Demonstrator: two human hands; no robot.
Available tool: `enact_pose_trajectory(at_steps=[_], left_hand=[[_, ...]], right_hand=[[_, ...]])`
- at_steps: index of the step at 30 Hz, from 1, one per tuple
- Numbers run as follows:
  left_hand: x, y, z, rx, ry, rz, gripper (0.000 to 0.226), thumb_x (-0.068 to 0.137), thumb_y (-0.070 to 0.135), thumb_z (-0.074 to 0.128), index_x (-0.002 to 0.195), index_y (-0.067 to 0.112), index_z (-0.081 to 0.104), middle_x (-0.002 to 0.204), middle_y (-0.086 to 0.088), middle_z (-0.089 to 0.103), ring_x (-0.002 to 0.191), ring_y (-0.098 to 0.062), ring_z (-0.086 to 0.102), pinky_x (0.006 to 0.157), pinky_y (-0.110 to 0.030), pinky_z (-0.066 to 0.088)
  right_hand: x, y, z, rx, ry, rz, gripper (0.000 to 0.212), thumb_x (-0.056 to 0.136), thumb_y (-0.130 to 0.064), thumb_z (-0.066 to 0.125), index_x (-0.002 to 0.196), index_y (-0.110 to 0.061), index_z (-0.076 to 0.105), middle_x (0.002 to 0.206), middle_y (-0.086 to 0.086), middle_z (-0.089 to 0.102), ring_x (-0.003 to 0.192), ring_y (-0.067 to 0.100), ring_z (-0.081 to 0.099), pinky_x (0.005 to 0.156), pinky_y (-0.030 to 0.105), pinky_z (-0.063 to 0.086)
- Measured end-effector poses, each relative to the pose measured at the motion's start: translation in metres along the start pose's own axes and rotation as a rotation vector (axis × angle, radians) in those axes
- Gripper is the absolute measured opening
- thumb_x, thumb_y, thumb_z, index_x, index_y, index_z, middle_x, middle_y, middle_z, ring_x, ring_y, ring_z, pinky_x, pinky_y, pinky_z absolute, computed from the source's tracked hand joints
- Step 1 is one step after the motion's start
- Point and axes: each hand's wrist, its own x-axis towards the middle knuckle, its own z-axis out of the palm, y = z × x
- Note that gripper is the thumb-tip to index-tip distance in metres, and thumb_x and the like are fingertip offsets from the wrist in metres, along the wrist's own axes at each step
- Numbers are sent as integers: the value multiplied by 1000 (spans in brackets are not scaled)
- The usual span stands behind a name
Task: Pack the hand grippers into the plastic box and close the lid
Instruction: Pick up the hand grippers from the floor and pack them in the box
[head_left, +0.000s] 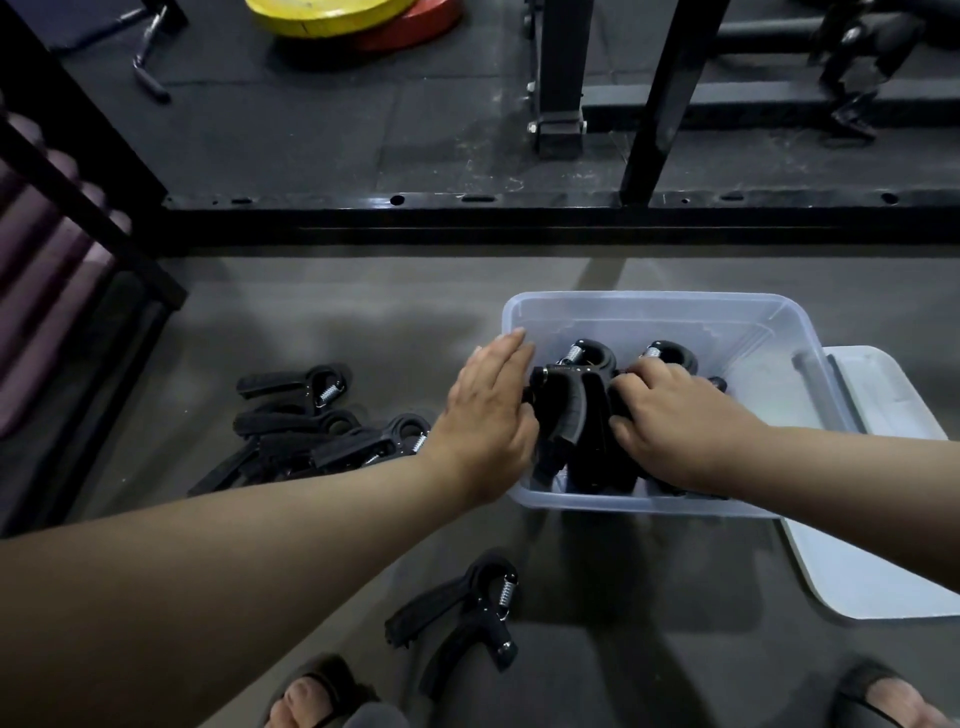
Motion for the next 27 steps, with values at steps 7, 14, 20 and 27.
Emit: enact_pose_trajectory(at_steps=[7, 14, 20, 27], left_hand=[[-2, -19, -8, 102, -80, 1, 71, 90, 45, 21, 153, 12, 21, 161, -3, 14, 148, -19, 12, 121, -38, 6], [-5, -39, -14, 132, -56, 93, 65, 96, 40, 25, 152, 8, 24, 160, -8, 18, 146, -23, 20, 120, -40, 14], [2, -94, -26, 255, -55, -176, 64, 86, 41, 23, 136, 10, 48, 139, -9, 45, 130, -27, 41, 111, -39, 28], [-6, -151, -33, 409, -442, -433, 44, 93, 39, 43, 128, 12, 48, 128, -12, 51, 122, -33, 45, 104, -41, 36]], right_hand=[[10, -26, -7, 172, 39, -125, 49, 92, -35, 50, 137, -15, 43, 136, 6, 40, 123, 29, 42, 107, 40, 33], [26, -63, -7, 226, 127, -251, 67, 93, -41, 34, 146, 0, 36, 153, 20, 29, 140, 33, 30, 114, 22, 6], [46, -79, -15, 446, 232, -198, 61, 100, -30, 37, 153, -6, 16, 162, 6, 4, 149, 15, 4, 115, 17, -2], [63, -106, 1, 313, 217, -221, 71, 90, -36, 29, 148, 4, 23, 160, 18, 4, 149, 28, -7, 115, 27, -10]])
